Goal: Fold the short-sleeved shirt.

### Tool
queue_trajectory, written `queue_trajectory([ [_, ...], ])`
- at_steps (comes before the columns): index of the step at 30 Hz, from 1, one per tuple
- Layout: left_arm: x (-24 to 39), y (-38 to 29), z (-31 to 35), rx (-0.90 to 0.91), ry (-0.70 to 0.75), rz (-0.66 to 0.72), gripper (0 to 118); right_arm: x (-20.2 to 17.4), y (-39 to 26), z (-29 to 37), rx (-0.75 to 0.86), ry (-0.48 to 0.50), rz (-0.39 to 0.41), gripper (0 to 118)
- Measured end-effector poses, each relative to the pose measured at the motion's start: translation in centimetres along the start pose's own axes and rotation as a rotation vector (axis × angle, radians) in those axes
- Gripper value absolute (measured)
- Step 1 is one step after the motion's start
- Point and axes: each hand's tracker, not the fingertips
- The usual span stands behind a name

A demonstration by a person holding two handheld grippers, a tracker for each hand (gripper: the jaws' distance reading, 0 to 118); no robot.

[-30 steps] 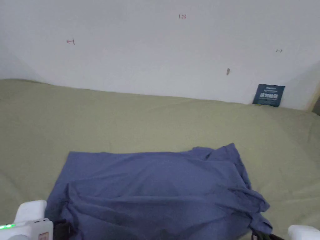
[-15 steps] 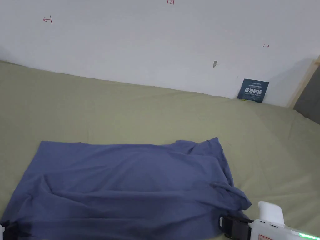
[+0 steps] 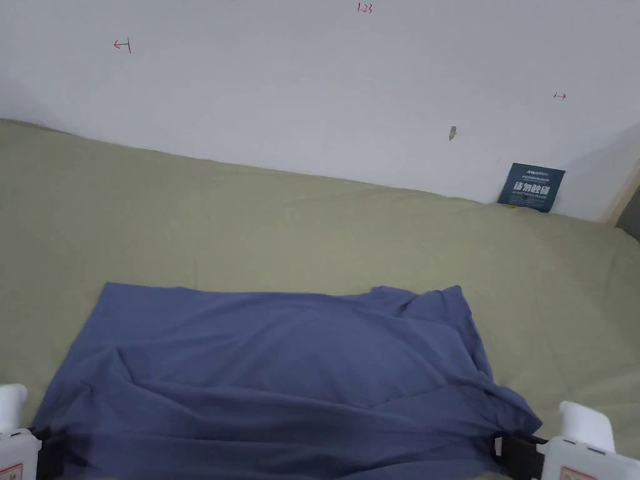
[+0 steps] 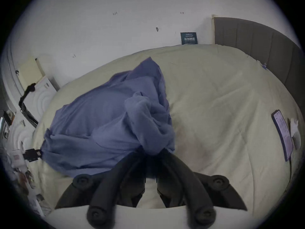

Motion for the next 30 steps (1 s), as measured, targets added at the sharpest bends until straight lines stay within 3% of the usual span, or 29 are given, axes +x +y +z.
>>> queue_trajectory([
  [5, -0.7, 0.8, 1.9, 0.054, -0.058, 0.06, 3, -0.1, 1.2, 2.8, -0.019, 0.039, -0.027, 13],
  [12, -1.0, 1.0, 5.8, 0.08, -0.071, 0.05, 3, -1.1, 0.3, 6.5, -0.051, 0.019, 0.037, 13],
  [27, -2.8, -6.1, 13.8, -0.056, -0.02, 0.031, 3, -0.1, -7.4, 12.6, -0.187, -0.067, -0.047, 13],
  [30, -3.4, -7.9, 14.3, -0.104, -0.014, 0.062, 3, 0.5, -8.7, 14.1, -0.215, -0.067, -0.095, 13],
])
